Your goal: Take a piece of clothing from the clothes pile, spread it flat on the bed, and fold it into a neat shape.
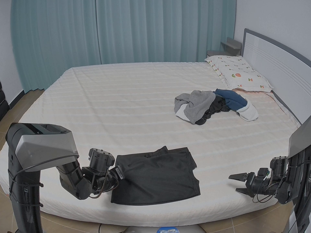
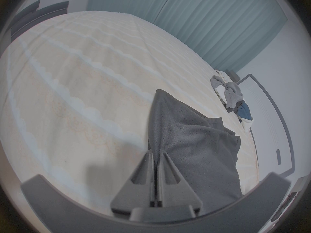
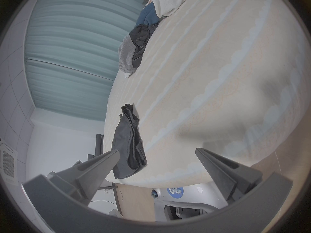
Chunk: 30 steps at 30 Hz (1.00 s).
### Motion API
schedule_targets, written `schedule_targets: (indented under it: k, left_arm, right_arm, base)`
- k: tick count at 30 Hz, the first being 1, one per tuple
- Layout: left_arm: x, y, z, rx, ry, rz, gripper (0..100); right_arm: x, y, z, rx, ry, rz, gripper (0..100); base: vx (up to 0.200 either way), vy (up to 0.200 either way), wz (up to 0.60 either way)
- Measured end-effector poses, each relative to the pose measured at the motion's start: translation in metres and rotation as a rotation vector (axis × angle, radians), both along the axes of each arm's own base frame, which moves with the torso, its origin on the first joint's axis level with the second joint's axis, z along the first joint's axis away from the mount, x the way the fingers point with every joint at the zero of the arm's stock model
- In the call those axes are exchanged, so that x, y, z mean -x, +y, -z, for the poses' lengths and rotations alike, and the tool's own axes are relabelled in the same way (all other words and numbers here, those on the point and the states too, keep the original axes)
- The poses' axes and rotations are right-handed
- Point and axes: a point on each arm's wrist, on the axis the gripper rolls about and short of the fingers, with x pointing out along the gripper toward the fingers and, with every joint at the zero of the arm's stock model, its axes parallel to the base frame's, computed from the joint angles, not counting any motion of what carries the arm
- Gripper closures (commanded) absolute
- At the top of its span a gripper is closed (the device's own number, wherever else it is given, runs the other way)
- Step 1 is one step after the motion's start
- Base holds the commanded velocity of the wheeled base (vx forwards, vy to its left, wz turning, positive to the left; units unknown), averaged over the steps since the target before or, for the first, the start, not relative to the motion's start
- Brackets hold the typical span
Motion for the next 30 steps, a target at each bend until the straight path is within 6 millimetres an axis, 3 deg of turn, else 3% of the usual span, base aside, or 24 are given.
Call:
schedule_targets:
  k: [19,30]
  left_arm:
    - [0.0004,0.0014,-0.0015,-0.010,-0.009,-0.052,100]
    - [0.0007,0.0029,-0.0025,0.009,-0.004,-0.072,100]
  right_arm:
    - [0.0005,-0.0001,0.0005,0.004,0.001,-0.001,0]
    - [-0.0002,-0.0003,0.0005,0.003,0.000,0.001,0]
  base:
    - [0.000,0.000,0.00]
    - [0.000,0.200,0.00]
